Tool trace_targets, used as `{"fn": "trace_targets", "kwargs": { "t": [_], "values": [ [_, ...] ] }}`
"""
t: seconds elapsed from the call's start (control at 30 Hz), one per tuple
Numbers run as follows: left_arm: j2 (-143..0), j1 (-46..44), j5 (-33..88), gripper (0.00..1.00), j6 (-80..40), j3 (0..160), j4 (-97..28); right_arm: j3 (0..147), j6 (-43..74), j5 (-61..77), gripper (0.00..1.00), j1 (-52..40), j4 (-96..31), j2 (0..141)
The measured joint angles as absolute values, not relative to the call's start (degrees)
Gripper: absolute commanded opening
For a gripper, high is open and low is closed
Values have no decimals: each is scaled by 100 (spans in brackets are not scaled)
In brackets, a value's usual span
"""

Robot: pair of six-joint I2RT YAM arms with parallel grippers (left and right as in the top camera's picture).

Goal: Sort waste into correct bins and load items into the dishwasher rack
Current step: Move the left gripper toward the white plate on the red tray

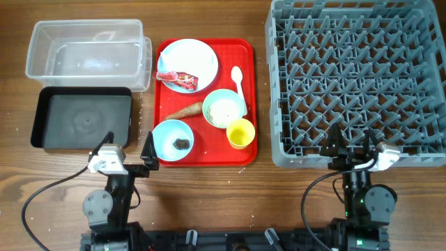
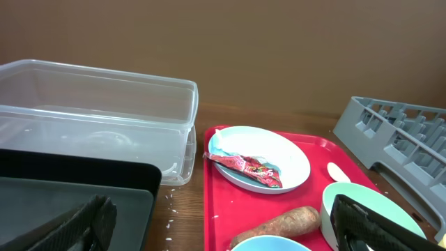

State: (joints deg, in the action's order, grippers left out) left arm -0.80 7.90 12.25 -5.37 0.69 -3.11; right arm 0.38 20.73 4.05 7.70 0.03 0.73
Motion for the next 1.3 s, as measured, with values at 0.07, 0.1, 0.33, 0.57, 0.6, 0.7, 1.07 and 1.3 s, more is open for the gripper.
{"fn": "trace_targets", "kwargs": {
  "t": [0.07, 0.1, 0.33, 0.57, 0.6, 0.7, 1.07, 1.3],
  "values": [
    [-80, 790, 1225, 100, -537, 69, -311, 38, 2073, 405, 100, 770, 5, 73],
    [-80, 790, 1225, 100, -537, 69, -309, 38, 2073, 405, 100, 770, 5, 73],
    [-80, 790, 1225, 100, -539, 69, -311, 38, 2073, 405, 100, 770, 3, 73],
    [-80, 790, 1225, 100, -537, 69, -309, 38, 2073, 405, 100, 770, 3, 73],
    [-80, 790, 1225, 100, -537, 69, -309, 38, 2073, 405, 100, 770, 5, 73],
    [-80, 790, 1225, 100, -537, 69, -311, 38, 2073, 405, 100, 770, 3, 73],
    [-80, 790, 1221, 100, -537, 69, -309, 38, 2294, 381, 100, 770, 32, 73],
    [-80, 790, 989, 100, -672, 62, -75, 49, 2425, 1347, 100, 770, 523, 84]
  ]
}}
